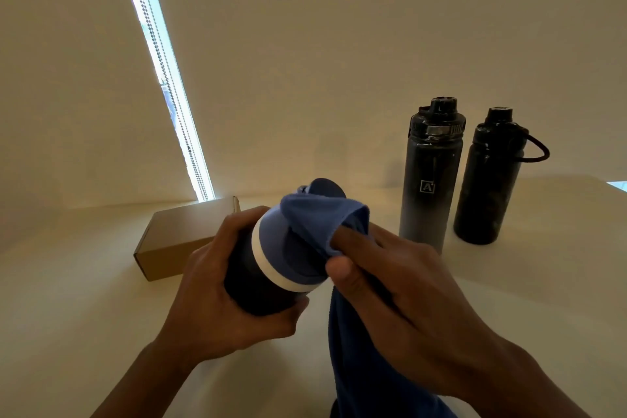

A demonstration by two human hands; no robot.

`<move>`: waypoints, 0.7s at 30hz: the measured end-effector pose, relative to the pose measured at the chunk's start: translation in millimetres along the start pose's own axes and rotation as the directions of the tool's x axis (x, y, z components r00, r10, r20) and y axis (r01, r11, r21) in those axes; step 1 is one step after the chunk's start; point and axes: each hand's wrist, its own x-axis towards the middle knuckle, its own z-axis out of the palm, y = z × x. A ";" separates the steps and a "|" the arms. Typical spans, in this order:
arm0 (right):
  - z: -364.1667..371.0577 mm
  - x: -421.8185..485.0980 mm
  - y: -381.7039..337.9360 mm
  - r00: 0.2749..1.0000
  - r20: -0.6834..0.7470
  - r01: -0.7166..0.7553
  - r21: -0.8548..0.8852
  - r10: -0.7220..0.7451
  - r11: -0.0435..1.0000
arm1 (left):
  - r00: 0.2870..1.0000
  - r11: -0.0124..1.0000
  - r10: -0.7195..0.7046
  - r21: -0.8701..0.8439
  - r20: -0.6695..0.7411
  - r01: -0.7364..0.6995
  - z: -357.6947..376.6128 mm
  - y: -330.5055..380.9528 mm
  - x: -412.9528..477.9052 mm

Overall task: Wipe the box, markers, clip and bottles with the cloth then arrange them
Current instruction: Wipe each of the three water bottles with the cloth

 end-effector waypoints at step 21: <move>-10.4 -2.9 7.7 0.994 -0.096 0.051 -0.049 -0.055 0.998 | 0.998 1.000 0.007 0.019 0.057 -0.009 1.5 -6.9 -1.5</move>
